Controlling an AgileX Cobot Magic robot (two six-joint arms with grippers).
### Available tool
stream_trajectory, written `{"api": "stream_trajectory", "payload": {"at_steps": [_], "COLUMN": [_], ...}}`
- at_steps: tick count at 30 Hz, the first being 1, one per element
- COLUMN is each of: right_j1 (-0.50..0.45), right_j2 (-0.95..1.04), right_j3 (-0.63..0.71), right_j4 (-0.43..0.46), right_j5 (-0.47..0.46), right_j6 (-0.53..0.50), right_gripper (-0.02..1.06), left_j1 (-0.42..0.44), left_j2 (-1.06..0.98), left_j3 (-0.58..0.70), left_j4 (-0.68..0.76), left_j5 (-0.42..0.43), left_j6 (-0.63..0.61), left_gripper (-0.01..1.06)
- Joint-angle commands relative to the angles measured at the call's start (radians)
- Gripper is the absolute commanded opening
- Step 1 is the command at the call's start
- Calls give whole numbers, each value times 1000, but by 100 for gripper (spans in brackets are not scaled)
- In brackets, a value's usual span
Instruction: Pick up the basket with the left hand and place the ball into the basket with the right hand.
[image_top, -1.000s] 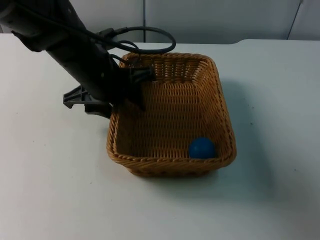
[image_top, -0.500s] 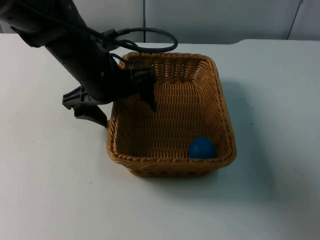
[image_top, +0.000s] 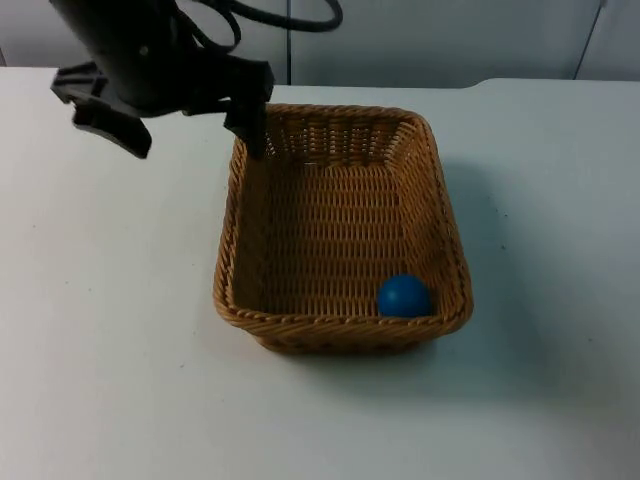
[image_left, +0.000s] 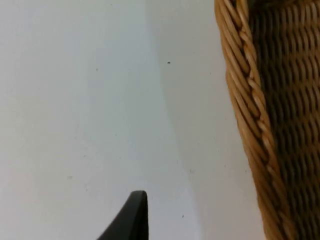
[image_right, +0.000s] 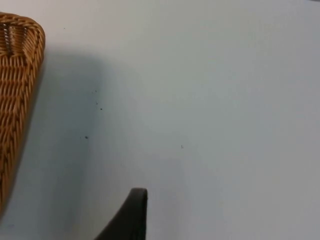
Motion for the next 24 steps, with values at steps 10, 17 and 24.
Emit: {"api": "stream_trajectory", "payload": {"at_steps": [10, 17, 24], "right_j1": [4, 4, 4], "right_j2": [2, 2, 2], "right_j3": [6, 6, 6], "right_j4": [29, 29, 29], "right_j5": [-49, -49, -46], "right_j6": [5, 5, 5], "right_gripper": [105, 105, 105], "left_j1": [0, 50, 165], "left_j2": [-247, -365, -454], "left_j3": [-1, -1, 85], "left_j4": [75, 96, 204], "left_j5": [214, 229, 179], "left_j6": [-13, -123, -57], "left_gripper": [105, 105, 105]}}
